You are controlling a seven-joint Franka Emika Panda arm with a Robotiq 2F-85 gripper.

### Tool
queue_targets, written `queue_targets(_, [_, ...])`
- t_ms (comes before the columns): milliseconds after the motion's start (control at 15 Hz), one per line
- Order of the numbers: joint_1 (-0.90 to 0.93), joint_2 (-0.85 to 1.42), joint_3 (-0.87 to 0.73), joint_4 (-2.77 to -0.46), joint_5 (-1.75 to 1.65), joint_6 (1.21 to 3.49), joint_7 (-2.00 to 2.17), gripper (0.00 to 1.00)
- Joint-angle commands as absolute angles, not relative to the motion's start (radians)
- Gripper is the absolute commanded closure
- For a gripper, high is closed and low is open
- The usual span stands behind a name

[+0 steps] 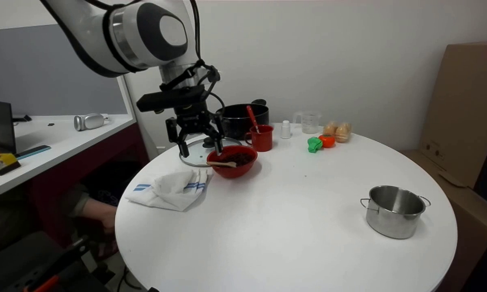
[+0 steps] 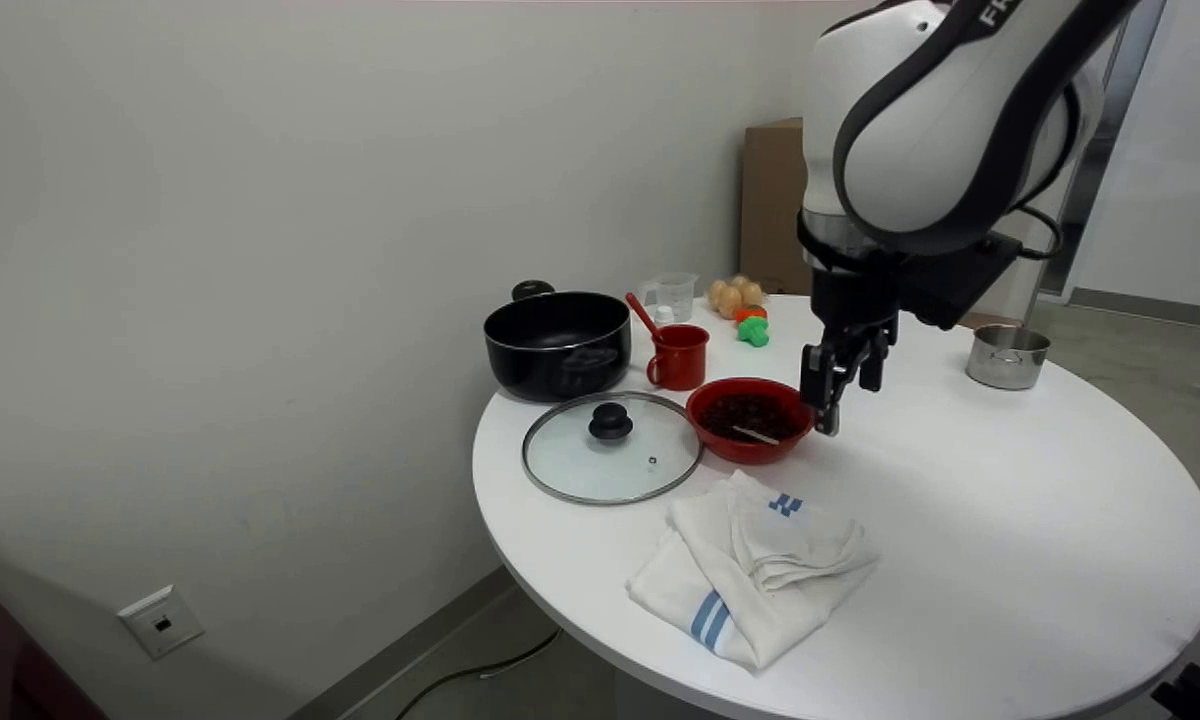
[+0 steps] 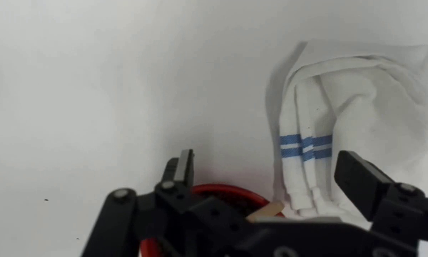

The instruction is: Move the silver pot to the right side of the table, use the white and blue towel to wipe the table

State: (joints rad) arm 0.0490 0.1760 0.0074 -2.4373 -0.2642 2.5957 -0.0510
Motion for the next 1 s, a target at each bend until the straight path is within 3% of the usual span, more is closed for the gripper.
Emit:
queue_targets(0, [0.082, 0.160, 0.014, -2.511, -0.299, 2.672, 0.030, 0.00])
queue_targets(933, [0.160, 0.362, 0.018, -2.455, -0.275, 2.857, 0.072, 0.02])
